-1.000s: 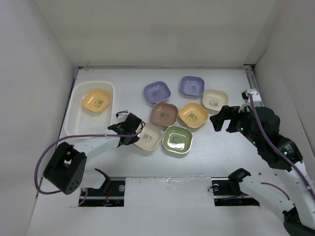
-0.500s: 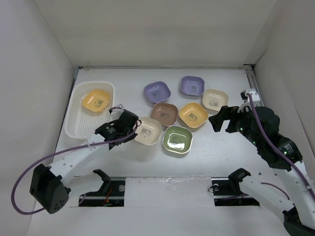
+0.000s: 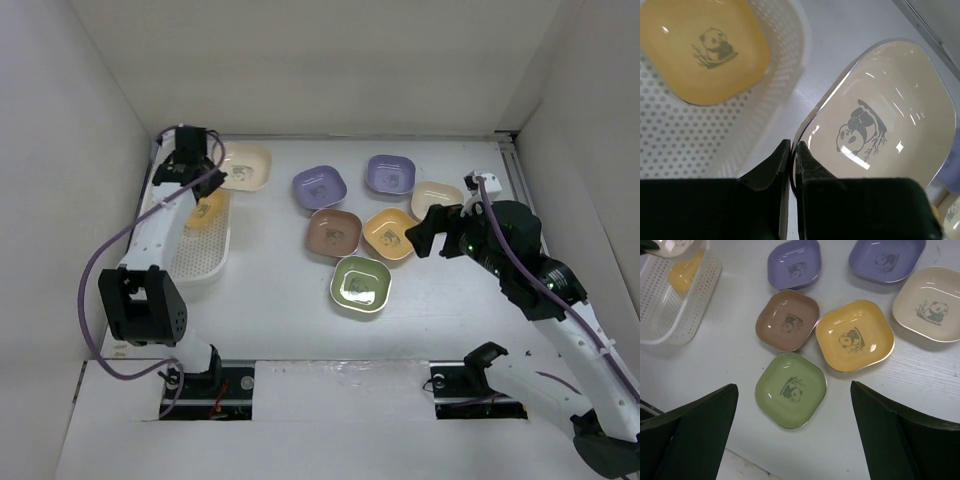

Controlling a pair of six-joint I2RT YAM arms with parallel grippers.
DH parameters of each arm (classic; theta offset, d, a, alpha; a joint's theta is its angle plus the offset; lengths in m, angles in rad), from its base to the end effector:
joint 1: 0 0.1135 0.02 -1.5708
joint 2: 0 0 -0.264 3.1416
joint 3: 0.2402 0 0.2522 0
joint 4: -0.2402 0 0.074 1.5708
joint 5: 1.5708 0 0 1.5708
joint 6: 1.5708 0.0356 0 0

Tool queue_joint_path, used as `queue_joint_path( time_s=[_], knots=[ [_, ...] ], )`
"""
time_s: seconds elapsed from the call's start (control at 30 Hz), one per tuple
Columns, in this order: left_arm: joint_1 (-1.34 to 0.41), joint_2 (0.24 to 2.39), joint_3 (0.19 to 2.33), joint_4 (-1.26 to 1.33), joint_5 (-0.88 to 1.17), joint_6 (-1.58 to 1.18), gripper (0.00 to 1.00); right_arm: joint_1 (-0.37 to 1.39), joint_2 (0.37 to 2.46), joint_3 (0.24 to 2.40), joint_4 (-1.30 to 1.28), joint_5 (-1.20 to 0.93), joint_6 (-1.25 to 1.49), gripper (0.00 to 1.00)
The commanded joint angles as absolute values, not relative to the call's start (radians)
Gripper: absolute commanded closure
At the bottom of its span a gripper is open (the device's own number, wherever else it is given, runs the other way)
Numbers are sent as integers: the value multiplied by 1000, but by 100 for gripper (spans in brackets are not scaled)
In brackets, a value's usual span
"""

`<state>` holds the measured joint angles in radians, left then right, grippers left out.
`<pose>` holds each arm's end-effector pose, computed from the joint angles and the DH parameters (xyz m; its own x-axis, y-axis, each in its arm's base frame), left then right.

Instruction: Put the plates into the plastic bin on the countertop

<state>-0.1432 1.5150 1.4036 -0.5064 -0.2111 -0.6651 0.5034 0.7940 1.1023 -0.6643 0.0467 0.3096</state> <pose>0.3416 -0.0417 0.3465 -0.4329 -0.5473 -0.7163 -0.3770 0.8317 -0.4076 0.1347 0.0723 0.3951 -0.4259 0.1129 -0.8977 -0.3294 0.9047 0.2701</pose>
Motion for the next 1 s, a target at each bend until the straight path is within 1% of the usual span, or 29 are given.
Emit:
queue_joint_path(
  time_s=[0.0, 0.03, 0.13, 0.27, 0.43, 0.6, 0.63, 0.73, 0.97],
  knots=[
    [41, 1543, 1492, -497, -52, -597, 100, 505, 793, 1085, -552, -35, 310, 0],
    [69, 1552, 1493, -497, -34, -588, 100, 505, 793, 1072, -552, -46, 310, 0],
    [116, 1552, 1459, -497, -107, -588, 100, 505, 793, 1048, -529, -60, 319, 0],
    [175, 1552, 1395, -486, -132, -627, 100, 505, 804, 1025, -509, -83, 319, 0],
    [196, 1476, 1267, -431, -186, -783, 100, 505, 824, 1025, -489, -95, 319, 0],
    [196, 1381, 1137, -368, -238, -1113, 100, 505, 824, 1015, -469, -123, 328, 0],
    [196, 1381, 1123, -356, -265, -1143, 100, 514, 824, 1006, -469, -132, 328, 0],
    [196, 1384, 1123, -356, -296, -1218, 100, 514, 813, 1006, -469, -132, 337, 0],
    [196, 1543, 1227, -440, -341, -1279, 100, 514, 793, 1006, -488, -114, 337, 0]
  ],
)
